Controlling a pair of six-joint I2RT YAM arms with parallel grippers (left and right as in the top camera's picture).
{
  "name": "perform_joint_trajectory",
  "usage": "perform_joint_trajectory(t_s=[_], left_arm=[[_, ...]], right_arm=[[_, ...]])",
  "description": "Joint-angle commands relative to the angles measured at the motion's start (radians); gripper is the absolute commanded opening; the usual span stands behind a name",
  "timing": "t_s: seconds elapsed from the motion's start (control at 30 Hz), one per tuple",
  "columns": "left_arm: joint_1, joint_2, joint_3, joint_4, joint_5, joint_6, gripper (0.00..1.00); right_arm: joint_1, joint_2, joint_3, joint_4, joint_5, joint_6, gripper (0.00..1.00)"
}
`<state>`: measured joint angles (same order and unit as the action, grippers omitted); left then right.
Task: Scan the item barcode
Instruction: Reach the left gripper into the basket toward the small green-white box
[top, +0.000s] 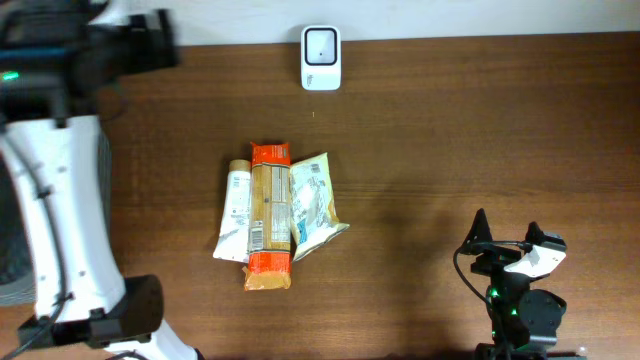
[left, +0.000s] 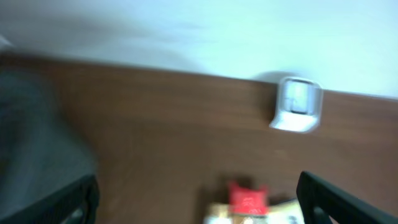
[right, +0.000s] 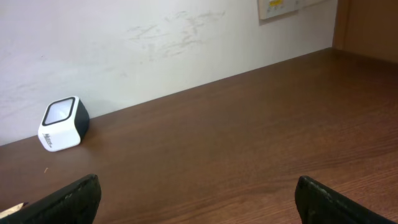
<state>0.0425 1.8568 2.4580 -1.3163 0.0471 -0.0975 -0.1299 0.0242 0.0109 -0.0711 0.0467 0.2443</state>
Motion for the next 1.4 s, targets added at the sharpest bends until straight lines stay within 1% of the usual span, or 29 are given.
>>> perform_joint_trajectory(t_s=[0.0, 0.13, 0.23, 0.3, 0.33, 0.43, 0.5, 0.63, 0.77, 0.87, 0.9, 0.93, 0.97, 1.1, 1.2, 1.33, 1.37], left_arm=[[0.183, -0.006, 0.09, -0.15, -0.105, -0.13, 0.99], [0.373, -0.004, 0.043, -0.283, -0.103, -0.19, 0.99], [0.485, -0.004, -0.058, -0.29, -0.084, -0.19, 1.0], [0.531, -0.004, -0.142, -0.249, -0.04, -0.167, 1.0], [0.556, -0.004, -0.201, -0.211, 0.022, -0.138, 1.0], [0.606, -0.004, -0.373, -0.099, 0.119, -0.133, 0.99], [0.624, -0.004, -0.47, -0.032, 0.132, -0.132, 0.99], [0.657, -0.004, -0.579, 0.052, 0.133, -0.133, 0.98], [0.699, -0.004, -0.699, 0.116, 0.149, -0.148, 0.91], [0.72, -0.004, -0.825, 0.18, 0.149, -0.165, 0.86], [0.72, -0.004, -0.864, 0.206, 0.149, -0.173, 0.83], [0.721, -0.004, -0.898, 0.229, 0.149, -0.183, 0.76], [0.721, -0.004, -0.938, 0.258, 0.148, -0.203, 0.73], [0.721, -0.004, -1.071, 0.348, 0.152, -0.251, 0.65], [0.721, -0.004, -1.131, 0.357, 0.148, -0.25, 0.6], [0.721, -0.004, -1.164, 0.358, 0.148, -0.25, 0.38], [0.721, -0.004, -1.164, 0.358, 0.148, -0.249, 0.35]], right_arm=[[0.006, -0.005, -0.005, -0.007, 0.005, 0.006, 0.98], [0.006, -0.005, -0.005, -0.007, 0.005, 0.006, 0.99], [0.006, -0.005, -0.005, -0.007, 0.005, 0.006, 0.99], [0.006, -0.005, -0.005, -0.007, 0.005, 0.006, 0.99], [0.006, -0.005, -0.005, -0.007, 0.006, 0.006, 0.99], [0.006, -0.005, -0.005, -0.007, 0.005, 0.006, 0.99], [0.006, -0.005, -0.005, -0.007, 0.005, 0.006, 0.99], [0.006, -0.005, -0.005, -0.007, 0.006, 0.006, 0.99], [0.006, -0.005, -0.005, -0.007, 0.005, 0.006, 0.98], [0.006, -0.005, -0.005, -0.007, 0.006, 0.006, 0.99], [0.006, -0.005, -0.005, -0.007, 0.005, 0.006, 0.99], [0.006, -0.005, -0.005, -0.007, 0.006, 0.006, 0.99], [0.006, -0.005, -0.005, -0.007, 0.006, 0.006, 0.99], [0.006, -0.005, -0.005, -0.007, 0.006, 0.006, 0.99], [0.006, -0.005, -0.005, -0.007, 0.006, 0.006, 0.99], [0.006, -0.005, -0.005, -0.007, 0.005, 0.006, 0.99], [0.006, -0.005, -0.005, -0.007, 0.005, 0.006, 0.99]])
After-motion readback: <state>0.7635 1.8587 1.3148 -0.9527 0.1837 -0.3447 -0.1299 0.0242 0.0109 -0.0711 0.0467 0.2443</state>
